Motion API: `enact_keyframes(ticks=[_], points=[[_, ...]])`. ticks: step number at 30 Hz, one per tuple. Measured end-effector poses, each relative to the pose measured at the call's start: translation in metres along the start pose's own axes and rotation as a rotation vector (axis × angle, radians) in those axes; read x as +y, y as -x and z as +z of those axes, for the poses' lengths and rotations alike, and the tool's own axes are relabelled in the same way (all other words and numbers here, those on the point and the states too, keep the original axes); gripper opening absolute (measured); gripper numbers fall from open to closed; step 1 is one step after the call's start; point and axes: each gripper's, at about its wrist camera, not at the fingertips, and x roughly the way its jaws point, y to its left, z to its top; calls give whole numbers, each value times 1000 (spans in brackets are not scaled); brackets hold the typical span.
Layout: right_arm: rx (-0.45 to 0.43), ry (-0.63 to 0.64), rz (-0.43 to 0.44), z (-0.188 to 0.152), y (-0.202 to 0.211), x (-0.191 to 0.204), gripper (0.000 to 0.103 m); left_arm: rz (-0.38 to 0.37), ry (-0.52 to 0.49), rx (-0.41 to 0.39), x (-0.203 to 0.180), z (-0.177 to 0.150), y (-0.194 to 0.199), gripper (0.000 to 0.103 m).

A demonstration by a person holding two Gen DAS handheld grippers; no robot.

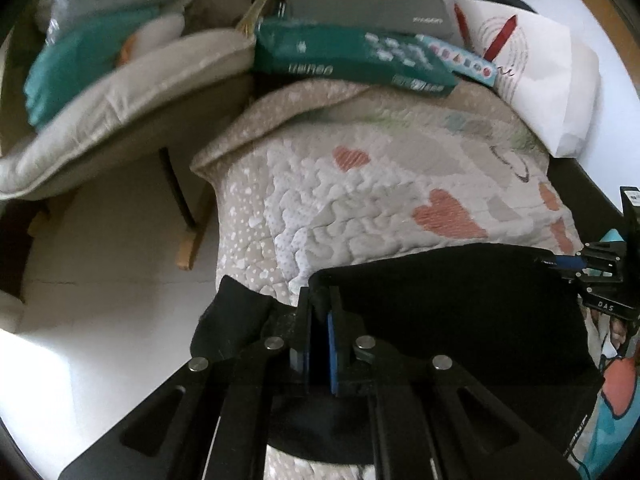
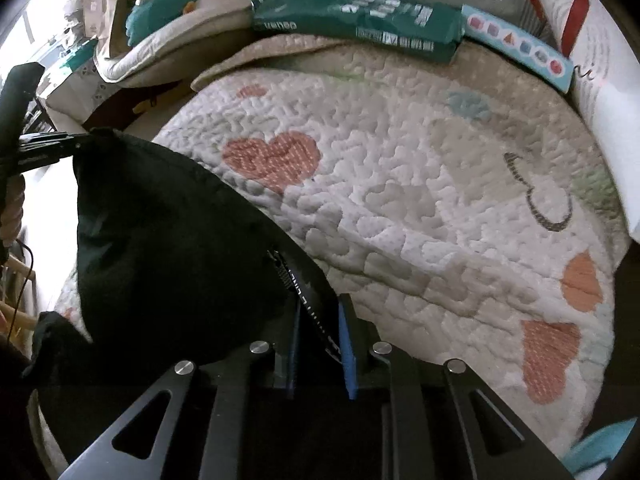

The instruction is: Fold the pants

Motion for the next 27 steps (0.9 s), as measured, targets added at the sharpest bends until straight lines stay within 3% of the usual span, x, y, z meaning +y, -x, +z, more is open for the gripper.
enact_keyframes(ticks=[6,14,27], points=[[-13,25,-40,-23,40,13,14,30,-26,-37,-19,-21,50,6],[-7,46,-72,-73,77,44,7,54,-16,-59,-42,-75,105,6],[70,127,-123,-156,94,101,7,87,67,1,-59,-185,130,6]])
